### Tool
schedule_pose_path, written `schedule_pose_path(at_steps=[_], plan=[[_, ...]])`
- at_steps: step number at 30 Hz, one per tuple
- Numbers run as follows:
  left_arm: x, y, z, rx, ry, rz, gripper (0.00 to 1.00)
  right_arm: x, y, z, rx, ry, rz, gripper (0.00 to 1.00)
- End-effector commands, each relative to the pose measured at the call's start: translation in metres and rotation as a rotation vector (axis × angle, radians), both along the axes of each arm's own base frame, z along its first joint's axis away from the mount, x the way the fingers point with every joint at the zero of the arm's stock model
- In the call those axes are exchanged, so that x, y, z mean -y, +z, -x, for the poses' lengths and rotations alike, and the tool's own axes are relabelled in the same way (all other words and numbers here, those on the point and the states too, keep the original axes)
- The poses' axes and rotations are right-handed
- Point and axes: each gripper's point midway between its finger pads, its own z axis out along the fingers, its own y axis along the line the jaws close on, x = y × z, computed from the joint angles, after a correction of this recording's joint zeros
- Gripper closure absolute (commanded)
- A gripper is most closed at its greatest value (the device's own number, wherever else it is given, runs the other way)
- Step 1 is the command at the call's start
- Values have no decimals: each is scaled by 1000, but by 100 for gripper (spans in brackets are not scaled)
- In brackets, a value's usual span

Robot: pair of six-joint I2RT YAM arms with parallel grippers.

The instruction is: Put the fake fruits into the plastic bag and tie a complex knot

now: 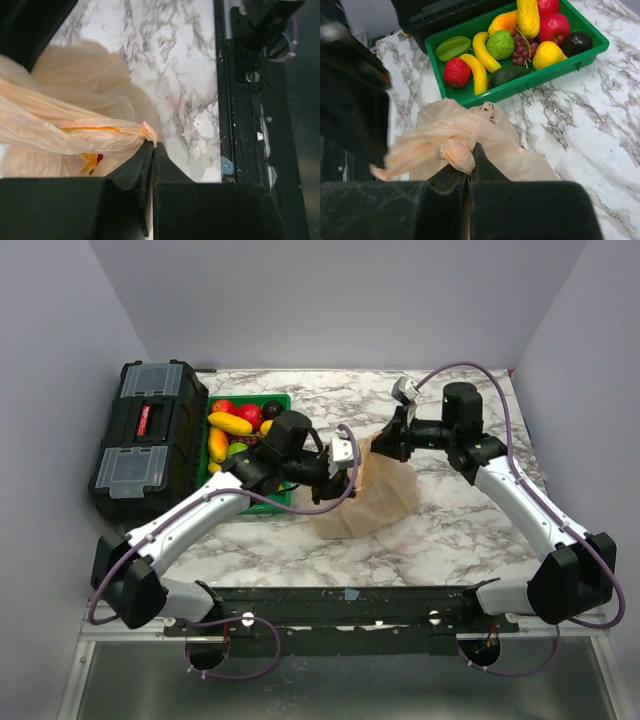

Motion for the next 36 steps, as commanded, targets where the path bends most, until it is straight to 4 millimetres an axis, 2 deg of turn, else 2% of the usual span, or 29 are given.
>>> schedule_pose_path(at_steps=[1, 5, 8, 12, 15, 18, 22, 24, 25, 26, 28, 30, 32, 36], plan=[[15, -62, -45, -148, 277, -89, 100, 8, 16, -13, -11, -123, -45, 99], [18, -74, -101, -146, 519, -65, 100, 11, 23, 2, -43, -134, -71, 99], [19, -74, -136, -141, 641, -27, 100, 10, 22, 18, -113, -122, -103, 99], [33, -65, -155, -182, 636, 50, 100, 0, 14, 39, -215, -105, -158, 99], [44, -56, -151, -240, 560, 122, 100, -17, 12, 50, -261, -80, -212, 99], [58, -47, -127, -347, 396, 174, 100, -44, 13, 55, -264, -62, -244, 99], [61, -48, -97, -465, 280, 202, 100, -71, 12, 41, -272, -75, -276, 99], [60, -52, -84, -532, 235, 192, 100, -76, 13, 35, -272, -82, -278, 97], [59, -53, -78, -560, 216, 189, 100, -74, 15, 35, -266, -90, -273, 89], [58, -57, -75, -581, 211, 182, 100, -72, 16, 38, -254, -81, -250, 76], [55, -61, -68, -604, 197, 177, 100, -62, 15, 48, -246, -77, -165, 40], [53, -64, -68, -626, 204, 171, 100, -45, 16, 59, -261, -104, -97, 21], [53, -63, -70, -629, 206, 173, 100, -25, 20, 67, -296, -140, -73, 14], [55, -56, -69, -611, 177, 177, 100, 17, 37, 71, -376, -200, -79, 13]])
